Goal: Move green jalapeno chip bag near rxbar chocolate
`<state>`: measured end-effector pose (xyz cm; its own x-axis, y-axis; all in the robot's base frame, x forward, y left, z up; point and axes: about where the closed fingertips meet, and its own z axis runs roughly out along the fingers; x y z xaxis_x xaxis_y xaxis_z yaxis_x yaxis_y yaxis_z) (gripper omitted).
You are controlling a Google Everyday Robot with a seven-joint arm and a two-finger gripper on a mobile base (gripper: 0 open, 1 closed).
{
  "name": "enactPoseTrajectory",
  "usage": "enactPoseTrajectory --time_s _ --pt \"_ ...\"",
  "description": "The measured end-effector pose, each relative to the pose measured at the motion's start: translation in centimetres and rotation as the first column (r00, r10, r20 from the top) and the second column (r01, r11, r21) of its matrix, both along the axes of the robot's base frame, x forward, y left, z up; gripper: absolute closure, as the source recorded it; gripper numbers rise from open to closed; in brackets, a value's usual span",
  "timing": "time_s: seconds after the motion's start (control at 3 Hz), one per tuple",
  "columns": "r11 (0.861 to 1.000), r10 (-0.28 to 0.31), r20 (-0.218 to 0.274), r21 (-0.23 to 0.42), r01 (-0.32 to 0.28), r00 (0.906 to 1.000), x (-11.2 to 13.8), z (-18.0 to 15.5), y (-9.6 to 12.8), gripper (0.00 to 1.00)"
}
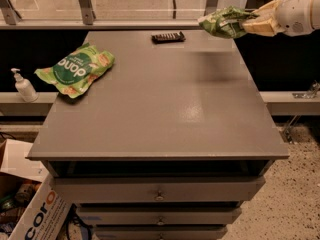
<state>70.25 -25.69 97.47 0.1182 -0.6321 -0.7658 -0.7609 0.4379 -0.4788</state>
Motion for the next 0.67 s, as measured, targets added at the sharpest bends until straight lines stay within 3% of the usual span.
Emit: enactPoseTrajectory --time_s 0.33,0.67 --pt "1.0 -0.008 0.03 -0.029 0.009 0.9995 0.2 -0.3 0.3 1.0" --pt "0.994 -0.026 0.129 -0.098 0.039 0.9913 2.4 -1.5 0.4 1.0"
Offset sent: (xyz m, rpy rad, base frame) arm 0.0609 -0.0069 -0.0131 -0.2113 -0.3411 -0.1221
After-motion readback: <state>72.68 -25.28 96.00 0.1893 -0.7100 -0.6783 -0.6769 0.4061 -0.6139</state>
